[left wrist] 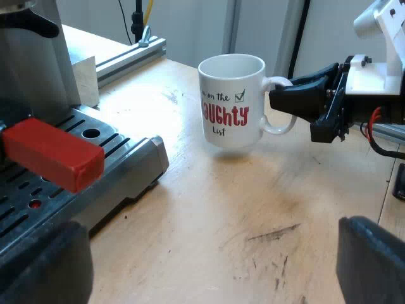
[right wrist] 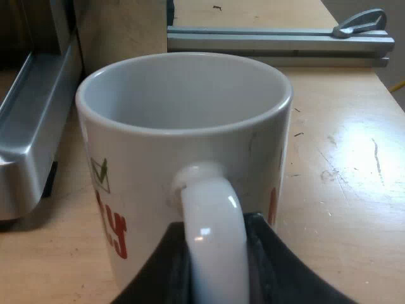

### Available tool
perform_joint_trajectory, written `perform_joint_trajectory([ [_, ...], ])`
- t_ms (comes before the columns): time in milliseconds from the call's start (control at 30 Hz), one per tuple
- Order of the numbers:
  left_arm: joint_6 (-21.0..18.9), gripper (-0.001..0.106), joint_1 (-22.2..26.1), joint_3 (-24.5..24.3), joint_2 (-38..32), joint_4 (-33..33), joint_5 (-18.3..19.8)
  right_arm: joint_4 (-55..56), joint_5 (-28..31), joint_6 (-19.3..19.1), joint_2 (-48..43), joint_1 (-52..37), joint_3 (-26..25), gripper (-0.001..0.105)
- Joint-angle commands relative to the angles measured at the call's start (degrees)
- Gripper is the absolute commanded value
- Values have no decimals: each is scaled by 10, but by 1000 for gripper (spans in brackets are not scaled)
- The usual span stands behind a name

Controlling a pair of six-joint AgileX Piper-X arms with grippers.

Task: Remove mug from coffee machine

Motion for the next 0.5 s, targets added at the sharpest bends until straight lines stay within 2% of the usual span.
perform_joint_trajectory([
  [33,-6,80,-1,-2,1,-2,-10,-31,21,-6,-4,0,5,0],
  [500,-6,80,-1,-2,1,-2,-10,-17,21,-15,-4,0,10,0],
])
